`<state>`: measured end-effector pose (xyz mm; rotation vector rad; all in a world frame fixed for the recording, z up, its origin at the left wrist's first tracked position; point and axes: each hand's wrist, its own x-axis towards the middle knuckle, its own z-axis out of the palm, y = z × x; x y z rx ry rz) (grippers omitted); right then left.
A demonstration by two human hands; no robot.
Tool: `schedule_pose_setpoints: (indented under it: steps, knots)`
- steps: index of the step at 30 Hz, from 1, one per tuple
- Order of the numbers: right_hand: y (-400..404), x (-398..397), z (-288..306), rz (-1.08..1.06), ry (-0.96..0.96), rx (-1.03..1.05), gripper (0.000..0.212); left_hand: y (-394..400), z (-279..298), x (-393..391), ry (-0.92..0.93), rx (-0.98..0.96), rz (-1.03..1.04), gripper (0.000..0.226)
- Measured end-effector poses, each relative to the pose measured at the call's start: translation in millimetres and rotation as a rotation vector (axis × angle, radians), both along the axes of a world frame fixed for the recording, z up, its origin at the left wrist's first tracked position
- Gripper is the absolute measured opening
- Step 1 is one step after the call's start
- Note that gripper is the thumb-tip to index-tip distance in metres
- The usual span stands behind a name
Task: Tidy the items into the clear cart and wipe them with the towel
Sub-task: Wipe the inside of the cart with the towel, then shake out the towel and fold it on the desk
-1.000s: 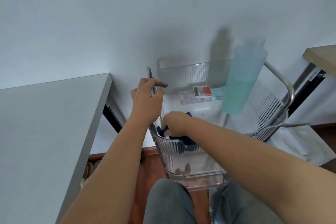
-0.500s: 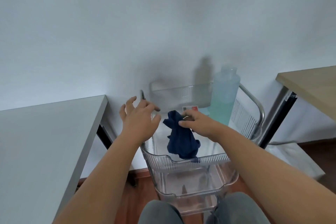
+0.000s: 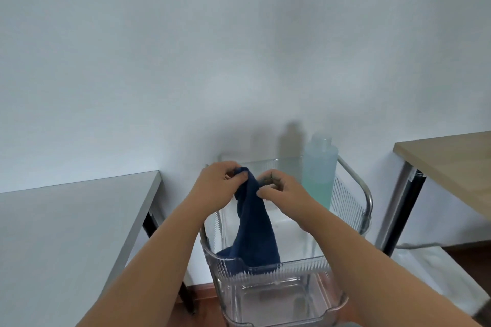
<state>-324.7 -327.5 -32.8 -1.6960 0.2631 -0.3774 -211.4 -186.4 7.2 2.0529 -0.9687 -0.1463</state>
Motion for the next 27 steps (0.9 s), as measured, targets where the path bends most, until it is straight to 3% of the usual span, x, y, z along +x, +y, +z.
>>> schedule_pose_setpoints:
  steps: [4,7,11,14,16,19,25,27]
  knots:
    - [10,3,13,-0.040,0.029,-0.112,0.040,-9,19,-6,-0.112,0.040,-0.019,0.021]
    - [12,7,19,-0.251,0.038,-0.259,0.025,-11,41,-7,-0.217,0.037,-0.020,0.021]
    - [1,2,23,-0.429,0.100,-0.430,0.023,-3,69,-4,-0.248,-0.048,0.031,0.025]
    - [12,0,34,-0.364,-0.113,-0.226,0.018,6,87,-1,-0.285,-0.175,0.106,0.028]
    - [26,4,48,-0.299,-0.195,-0.205,0.029,8,94,-2,-0.242,-0.207,0.099,0.028]
    - [37,11,63,-0.308,-0.158,-0.363,0.042,8,98,-9,-0.237,-0.184,0.067,0.029]
    - [26,4,61,-0.283,-0.029,-0.567,0.007,37,132,-9,-0.370,-0.316,0.132,0.024]
    - [16,-6,58,-0.217,-0.002,-0.513,0.018,57,149,-2,-0.369,-0.381,0.181,0.028]
